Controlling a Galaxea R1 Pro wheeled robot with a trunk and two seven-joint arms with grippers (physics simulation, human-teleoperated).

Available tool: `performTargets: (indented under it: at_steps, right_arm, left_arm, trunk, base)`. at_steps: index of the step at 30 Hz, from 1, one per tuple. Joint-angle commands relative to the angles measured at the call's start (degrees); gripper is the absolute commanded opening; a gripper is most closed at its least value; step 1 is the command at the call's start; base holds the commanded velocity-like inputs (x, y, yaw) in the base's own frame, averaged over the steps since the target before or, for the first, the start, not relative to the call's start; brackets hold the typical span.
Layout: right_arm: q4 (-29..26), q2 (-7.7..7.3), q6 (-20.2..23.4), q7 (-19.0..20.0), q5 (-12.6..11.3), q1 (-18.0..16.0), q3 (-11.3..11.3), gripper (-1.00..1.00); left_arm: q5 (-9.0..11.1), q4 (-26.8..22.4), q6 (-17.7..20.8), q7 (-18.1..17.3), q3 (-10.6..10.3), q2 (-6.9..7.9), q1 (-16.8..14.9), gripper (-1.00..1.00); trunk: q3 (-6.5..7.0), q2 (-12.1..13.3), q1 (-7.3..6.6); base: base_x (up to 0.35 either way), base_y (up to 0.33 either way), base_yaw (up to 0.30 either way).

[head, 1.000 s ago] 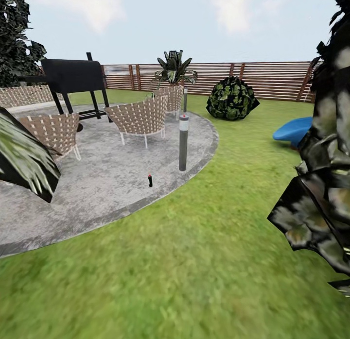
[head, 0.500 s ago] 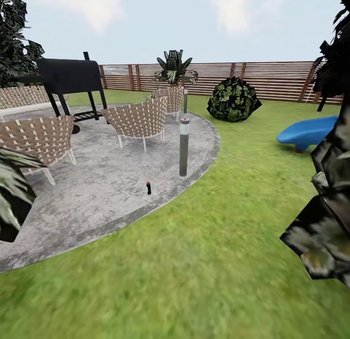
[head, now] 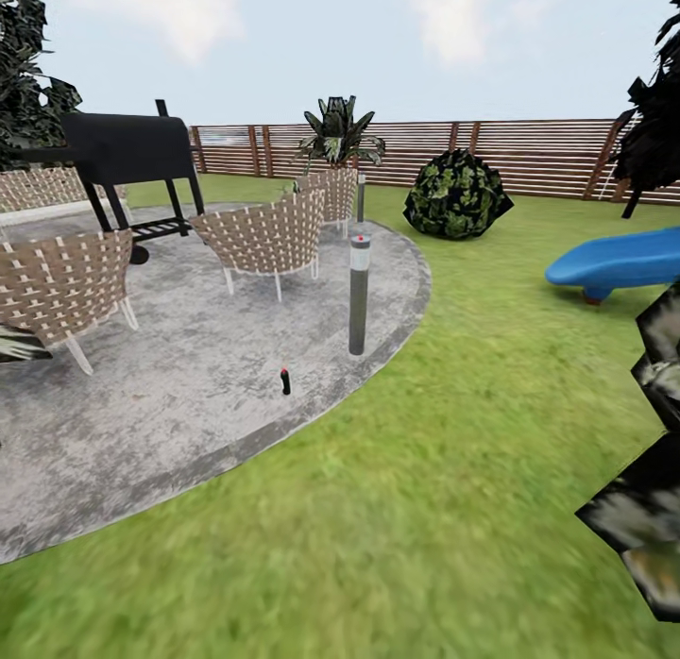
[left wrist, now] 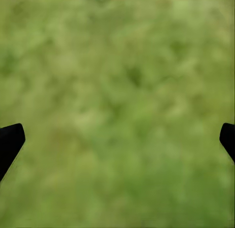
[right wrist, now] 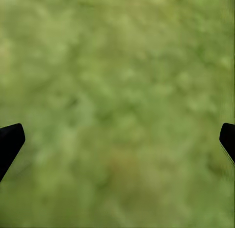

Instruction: Pick up the pesticide atomizer in the garden and spray insectifuge to fully cover both potted plants in the garden.

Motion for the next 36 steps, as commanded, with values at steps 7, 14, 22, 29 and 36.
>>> performTargets:
  at_steps: [7, 14, 22, 29, 36]
  right_arm:
    - [0.03, -0.05, -0.14, -0.35, -0.14, -0.03, 0.31, 1.0]
    - [0.03, -0.06, -0.12, -0.35, -0.13, -0.03, 0.31, 1.0]
    - [0.03, -0.05, -0.14, -0.35, -0.13, -0.03, 0.31, 1.0]
    - [0.03, -0.05, -0.09, -0.35, -0.13, -0.03, 0.31, 1.0]
    - [-0.05, -0.06, -0.15, -0.36, -0.13, -0.03, 0.31, 1.0]
  left_arm:
    - [-0.05, 0.05, -0.19, -0.03, 0.21, -0.02, -0.04, 1.0]
    - [-0.05, 0.05, -0.19, -0.03, 0.21, -0.02, -0.04, 1.0]
    - [-0.05, 0.05, -0.19, -0.03, 0.21, -0.02, -0.04, 1.0]
    - [-0.05, 0.05, -0.19, -0.03, 0.21, -0.02, -0.04, 1.0]
    - [-0.05, 0.05, -0.19, -0.03, 0.21, -0.03, -0.04, 1.0]
  trunk:
    - [-0.05, -0.02, 0.03]
    - [-0.05, -0.02, 0.03]
    - [-0.05, -0.02, 0.03]
    - [-0.05, -0.02, 0.03]
    - [-0.05, -0.02, 0.03]
  base:
    - [0.33, -0.087, 0.0]
    - [0.333, -0.044, 0.0]
    - [0.338, -0.002, 0.0]
    - [0.339, 0.0, 0.0]
    - [0.339, 0.0, 0.0]
